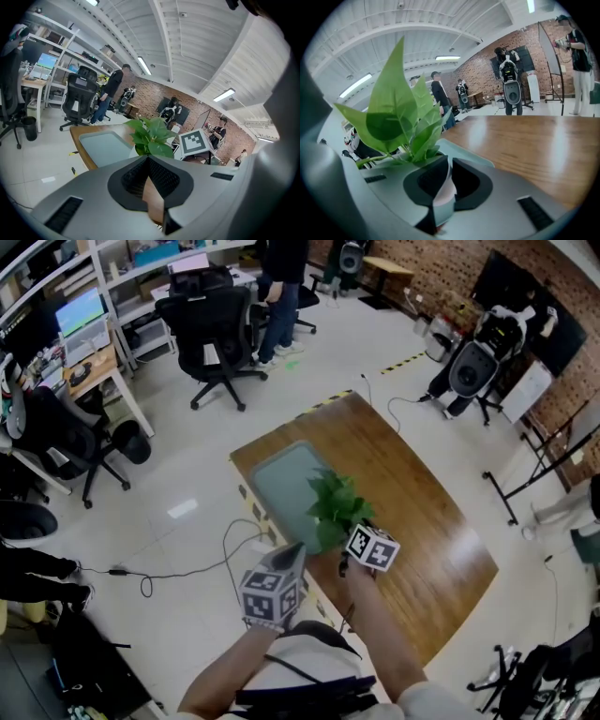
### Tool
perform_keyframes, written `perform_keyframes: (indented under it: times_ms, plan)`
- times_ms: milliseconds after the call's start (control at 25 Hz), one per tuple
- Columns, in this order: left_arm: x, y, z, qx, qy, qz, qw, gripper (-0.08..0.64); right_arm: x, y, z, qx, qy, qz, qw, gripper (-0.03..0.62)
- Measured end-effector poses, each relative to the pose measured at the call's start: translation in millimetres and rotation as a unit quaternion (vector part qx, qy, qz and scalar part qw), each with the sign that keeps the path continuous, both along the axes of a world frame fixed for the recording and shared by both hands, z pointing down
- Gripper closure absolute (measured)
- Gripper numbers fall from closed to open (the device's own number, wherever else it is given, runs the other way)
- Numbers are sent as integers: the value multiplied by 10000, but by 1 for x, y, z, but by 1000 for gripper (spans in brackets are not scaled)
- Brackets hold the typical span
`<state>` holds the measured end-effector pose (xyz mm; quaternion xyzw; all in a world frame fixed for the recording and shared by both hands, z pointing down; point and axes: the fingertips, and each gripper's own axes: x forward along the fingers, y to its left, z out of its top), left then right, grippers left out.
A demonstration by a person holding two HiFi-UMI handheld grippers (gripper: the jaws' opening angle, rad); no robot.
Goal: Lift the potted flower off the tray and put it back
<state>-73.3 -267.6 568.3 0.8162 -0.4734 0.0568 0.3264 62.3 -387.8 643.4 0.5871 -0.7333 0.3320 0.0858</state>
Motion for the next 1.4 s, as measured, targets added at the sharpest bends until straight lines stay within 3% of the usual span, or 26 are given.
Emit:
perform_keyframes:
  times_ms: [480, 720, 1040, 1400]
  plan:
    - [38, 12, -6, 67, 69, 324, 9994, 566, 84, 51, -20, -1, 128, 516, 9986, 555]
    - [63, 31, -6, 15, 63, 471, 9989, 565, 115, 87, -2, -270, 205, 660, 9972, 555]
    - [73, 59, 2, -115, -26, 463, 9989, 566, 136, 111, 41, -646, 170, 816, 9944, 555]
    - [63, 75, 5, -170, -106, 311, 9993, 566, 136, 116, 49, -630, 69, 847, 9944, 545]
